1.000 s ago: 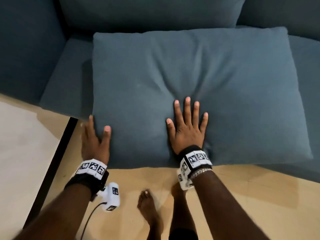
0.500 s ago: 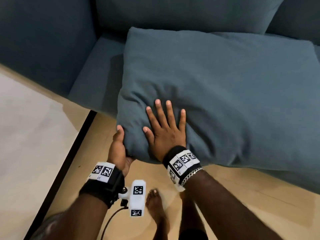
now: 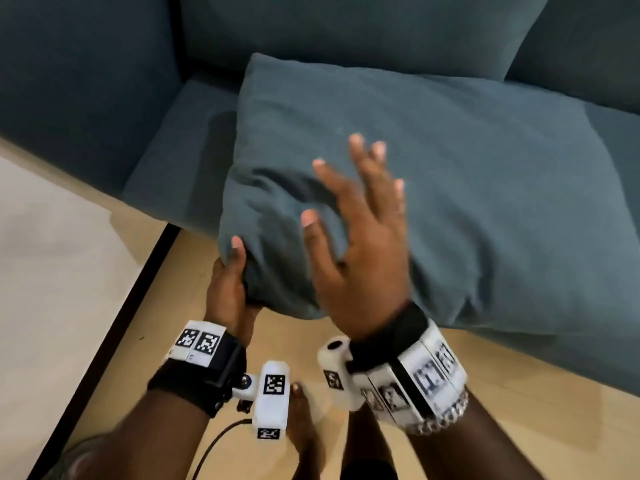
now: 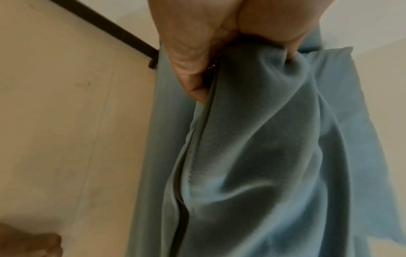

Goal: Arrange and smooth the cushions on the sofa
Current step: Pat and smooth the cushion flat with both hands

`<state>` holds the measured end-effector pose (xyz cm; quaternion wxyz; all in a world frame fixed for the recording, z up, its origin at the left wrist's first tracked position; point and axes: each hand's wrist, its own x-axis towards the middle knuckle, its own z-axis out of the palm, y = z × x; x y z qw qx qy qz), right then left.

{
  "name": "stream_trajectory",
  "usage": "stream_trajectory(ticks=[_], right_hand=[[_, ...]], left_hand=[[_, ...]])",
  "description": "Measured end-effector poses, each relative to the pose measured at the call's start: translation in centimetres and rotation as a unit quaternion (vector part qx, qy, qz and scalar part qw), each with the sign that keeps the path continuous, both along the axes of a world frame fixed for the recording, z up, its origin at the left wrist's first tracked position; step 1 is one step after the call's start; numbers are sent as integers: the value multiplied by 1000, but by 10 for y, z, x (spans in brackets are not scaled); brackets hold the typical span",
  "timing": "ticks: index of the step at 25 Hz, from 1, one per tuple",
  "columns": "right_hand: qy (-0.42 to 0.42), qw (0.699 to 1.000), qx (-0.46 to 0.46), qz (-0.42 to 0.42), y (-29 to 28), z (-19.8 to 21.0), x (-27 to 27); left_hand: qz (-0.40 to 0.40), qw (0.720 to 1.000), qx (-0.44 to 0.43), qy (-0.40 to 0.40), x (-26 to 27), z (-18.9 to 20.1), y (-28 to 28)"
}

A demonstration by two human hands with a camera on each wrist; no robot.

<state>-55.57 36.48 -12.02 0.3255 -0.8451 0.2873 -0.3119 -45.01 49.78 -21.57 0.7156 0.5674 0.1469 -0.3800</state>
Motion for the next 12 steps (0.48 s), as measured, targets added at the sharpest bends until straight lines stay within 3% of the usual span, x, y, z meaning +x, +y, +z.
stream_trajectory(ticks=[1,2,4,5,6,7,8,9,10,11,12], right_hand=[[-69,993,-46,-80,-4,8,-15],[-73,985,-103,-114,-11,-2,-29],[163,972,-158,-66,-20,-43,-41],[291,950,-112,-9,-24,-68,-45],[358,931,-62,24,-32,-83,-47],[369,927,-20,58,-42,-76,-45],[284,956,6,69,-55,-61,-44],[160,987,5,34,-61,-39,-49],[49,998,-24,-37,-70,-17,-57],[-26,991,-63,-112,-76,-7,-69],[-33,981,-101,-161,-87,-17,-80]], left_hand=[[9,1000,-24,9,-5,6,-2],[29,998,-46,16,-10,13,-4],[58,995,-85,13,-18,21,-10],[61,994,-91,7,-23,25,-14],[59,994,-91,8,-24,26,-16],[58,994,-89,9,-21,27,-17],[70,994,-87,5,-19,21,-16],[77,993,-89,5,-22,21,-16],[85,992,-91,5,-26,20,-23],[94,992,-85,6,-32,22,-29],[101,991,-85,12,-39,24,-37]])
